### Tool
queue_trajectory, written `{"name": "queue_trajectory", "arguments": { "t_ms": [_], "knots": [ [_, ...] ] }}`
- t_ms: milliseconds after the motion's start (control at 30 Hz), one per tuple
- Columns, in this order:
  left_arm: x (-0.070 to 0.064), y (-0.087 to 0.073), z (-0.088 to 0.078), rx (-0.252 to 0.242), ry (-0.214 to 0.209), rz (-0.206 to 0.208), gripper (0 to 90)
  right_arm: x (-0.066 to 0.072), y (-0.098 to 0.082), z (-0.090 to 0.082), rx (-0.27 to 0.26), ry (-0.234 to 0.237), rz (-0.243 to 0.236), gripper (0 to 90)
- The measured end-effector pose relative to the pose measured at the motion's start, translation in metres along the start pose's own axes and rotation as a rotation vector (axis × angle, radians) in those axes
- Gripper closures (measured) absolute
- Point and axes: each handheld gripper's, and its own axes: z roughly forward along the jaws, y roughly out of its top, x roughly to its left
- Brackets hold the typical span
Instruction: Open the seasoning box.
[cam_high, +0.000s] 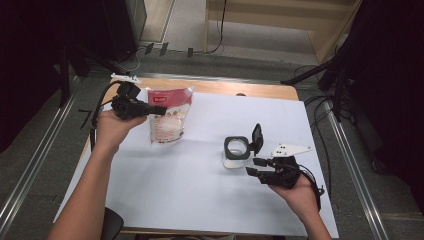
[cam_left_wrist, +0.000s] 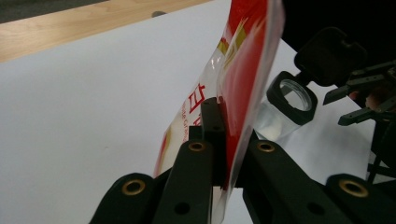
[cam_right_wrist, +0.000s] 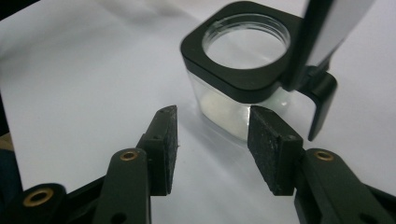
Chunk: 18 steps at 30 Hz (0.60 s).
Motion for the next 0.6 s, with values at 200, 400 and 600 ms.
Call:
{"name": "queue_trajectory", "arguments": {
  "t_ms": [200, 400, 600],
  "knots": [
    [-0.013, 0.006, 0.005, 0.026, -0.025, 0.019, 90.0, 0.014, 0.006, -0.001, -0.013, 0.009, -0.034, 54.0],
    [-0.025, 0.010, 0.010, 0.045, -0.063, 0.033, 90.0, 0.022, 0.008, 0.005, 0.003, 0.019, -0.044, 54.8],
    [-0.035, 0.012, 0.013, 0.059, -0.078, 0.047, 90.0, 0.030, 0.012, 0.012, 0.001, 0.030, -0.049, 56.3]
  ]
}}
